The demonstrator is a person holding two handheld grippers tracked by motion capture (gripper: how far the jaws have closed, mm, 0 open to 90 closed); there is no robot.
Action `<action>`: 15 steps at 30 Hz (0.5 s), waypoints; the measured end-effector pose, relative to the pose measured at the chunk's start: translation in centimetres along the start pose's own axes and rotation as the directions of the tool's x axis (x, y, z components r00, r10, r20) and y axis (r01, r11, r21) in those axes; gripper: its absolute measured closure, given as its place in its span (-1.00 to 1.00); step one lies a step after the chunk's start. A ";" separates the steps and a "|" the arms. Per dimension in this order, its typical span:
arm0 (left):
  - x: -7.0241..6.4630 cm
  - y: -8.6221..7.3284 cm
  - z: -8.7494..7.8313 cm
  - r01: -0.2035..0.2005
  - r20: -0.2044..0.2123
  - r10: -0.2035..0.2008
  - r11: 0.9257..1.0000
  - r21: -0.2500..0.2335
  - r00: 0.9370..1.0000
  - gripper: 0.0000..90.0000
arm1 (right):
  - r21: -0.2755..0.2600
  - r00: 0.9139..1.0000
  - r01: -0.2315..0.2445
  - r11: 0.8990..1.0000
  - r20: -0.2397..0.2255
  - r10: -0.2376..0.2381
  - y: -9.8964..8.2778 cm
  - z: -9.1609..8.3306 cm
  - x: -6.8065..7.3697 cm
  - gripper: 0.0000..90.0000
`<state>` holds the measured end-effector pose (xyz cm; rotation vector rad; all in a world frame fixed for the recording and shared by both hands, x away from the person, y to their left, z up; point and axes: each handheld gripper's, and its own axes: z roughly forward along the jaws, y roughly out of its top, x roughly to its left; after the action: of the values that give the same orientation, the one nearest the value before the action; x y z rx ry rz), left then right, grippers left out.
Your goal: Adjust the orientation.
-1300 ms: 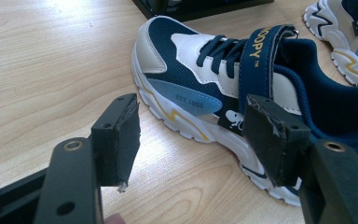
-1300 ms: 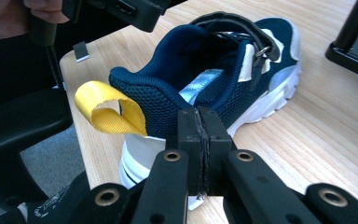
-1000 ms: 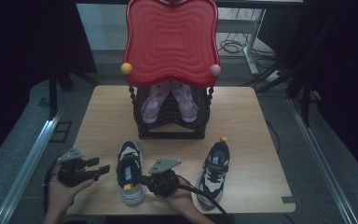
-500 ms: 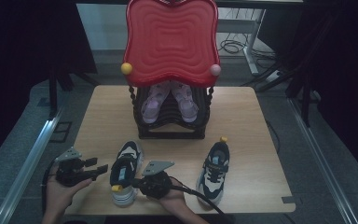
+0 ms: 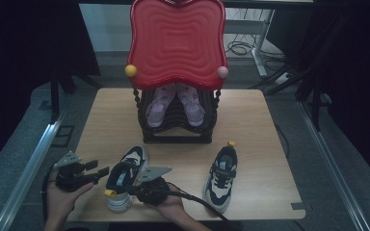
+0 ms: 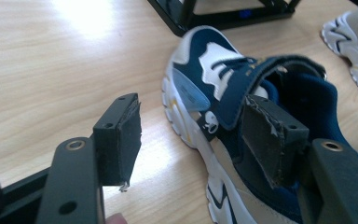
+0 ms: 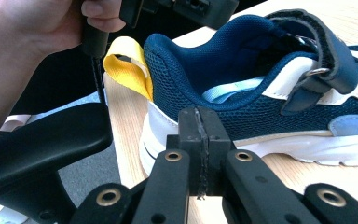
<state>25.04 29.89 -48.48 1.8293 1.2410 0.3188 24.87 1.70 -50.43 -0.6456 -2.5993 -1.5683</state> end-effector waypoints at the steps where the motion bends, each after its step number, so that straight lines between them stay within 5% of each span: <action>1: 0.1 0.0 -0.1 0.004 -0.003 -0.004 1.000 -0.007 1.000 -0.16 | -0.003 1.000 -0.002 1.000 -0.004 0.002 0.0 0.1 0.0 0.99; 15: 0.2 0.4 -0.5 0.001 0.001 -0.001 1.000 -0.030 1.000 -0.16 | 0.008 1.000 0.004 1.000 -0.015 -0.004 0.4 1.1 0.3 0.99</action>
<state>25.07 30.29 -47.91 1.8028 1.2305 0.3347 24.95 2.91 -50.55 -0.6256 -2.5970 -1.5563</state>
